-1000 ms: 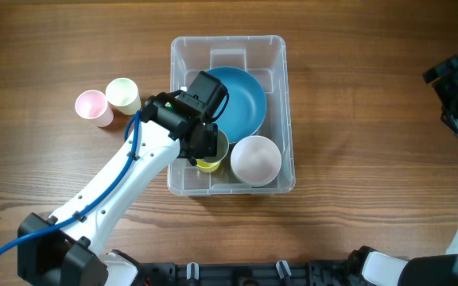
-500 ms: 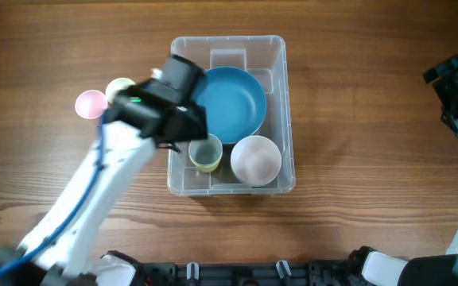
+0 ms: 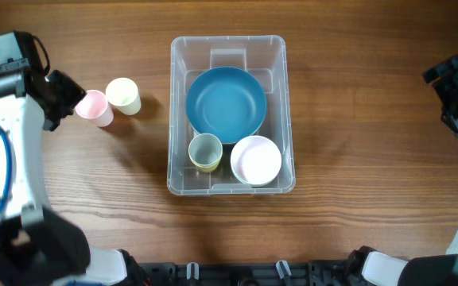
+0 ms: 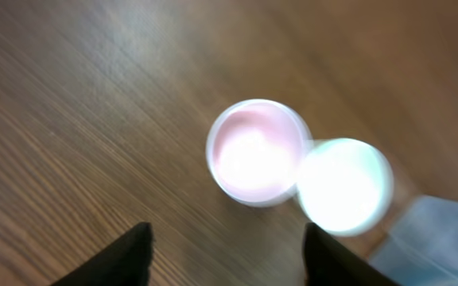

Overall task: Pack container
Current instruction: 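Release the grey cup and grasp the pink cup with the left gripper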

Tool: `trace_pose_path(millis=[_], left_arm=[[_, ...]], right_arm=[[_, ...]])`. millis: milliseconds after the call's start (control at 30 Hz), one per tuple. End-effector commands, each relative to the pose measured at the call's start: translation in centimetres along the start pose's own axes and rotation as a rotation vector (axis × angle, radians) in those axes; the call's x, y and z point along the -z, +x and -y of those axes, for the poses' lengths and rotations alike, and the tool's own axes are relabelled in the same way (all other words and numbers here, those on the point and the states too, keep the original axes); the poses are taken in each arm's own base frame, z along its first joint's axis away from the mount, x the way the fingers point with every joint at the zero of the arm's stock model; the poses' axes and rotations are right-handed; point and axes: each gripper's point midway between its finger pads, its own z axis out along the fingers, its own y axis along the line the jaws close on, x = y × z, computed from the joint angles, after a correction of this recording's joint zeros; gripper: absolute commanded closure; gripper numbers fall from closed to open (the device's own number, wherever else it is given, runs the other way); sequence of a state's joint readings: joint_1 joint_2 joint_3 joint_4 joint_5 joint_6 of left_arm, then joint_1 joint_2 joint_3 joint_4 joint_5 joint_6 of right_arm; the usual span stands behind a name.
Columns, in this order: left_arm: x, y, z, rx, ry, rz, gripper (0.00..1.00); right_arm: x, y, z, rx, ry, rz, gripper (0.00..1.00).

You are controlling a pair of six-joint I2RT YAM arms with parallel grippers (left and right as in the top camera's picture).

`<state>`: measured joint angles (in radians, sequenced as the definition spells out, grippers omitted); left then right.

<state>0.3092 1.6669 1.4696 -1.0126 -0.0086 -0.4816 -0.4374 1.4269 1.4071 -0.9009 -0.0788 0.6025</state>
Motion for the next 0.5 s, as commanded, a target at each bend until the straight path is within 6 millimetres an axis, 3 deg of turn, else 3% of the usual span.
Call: trace_pose_path(millis=[0, 167, 233, 367, 467], left_arm=[[-5.1, 0.9, -0.4, 0.023, -0.016, -0.129, 0.42], [-9.1, 1.2, -0.4, 0.01, -0.036, -0.173, 0.44], [-9.5, 1.1, -0.5, 0.001, -0.039, -0.173, 0.55], [-9.4, 0.8, -1.1, 0.01, -0.058, -0.165, 0.95], [-8.9, 0.8, -2.8, 0.033, -0.102, -0.175, 0.96]], right_arm=[[-0.1, 0.1, -0.1, -0.009, -0.004, -0.005, 0.0], [-0.1, 0.1, -0.1, -0.008, -0.004, -0.005, 0.0], [-0.1, 0.1, -0.1, -0.008, -0.004, -0.005, 0.0], [-0.1, 0.1, -0.1, -0.009, -0.004, -0.005, 0.0], [-0.1, 0.1, -0.1, -0.008, -0.004, -0.005, 0.0]])
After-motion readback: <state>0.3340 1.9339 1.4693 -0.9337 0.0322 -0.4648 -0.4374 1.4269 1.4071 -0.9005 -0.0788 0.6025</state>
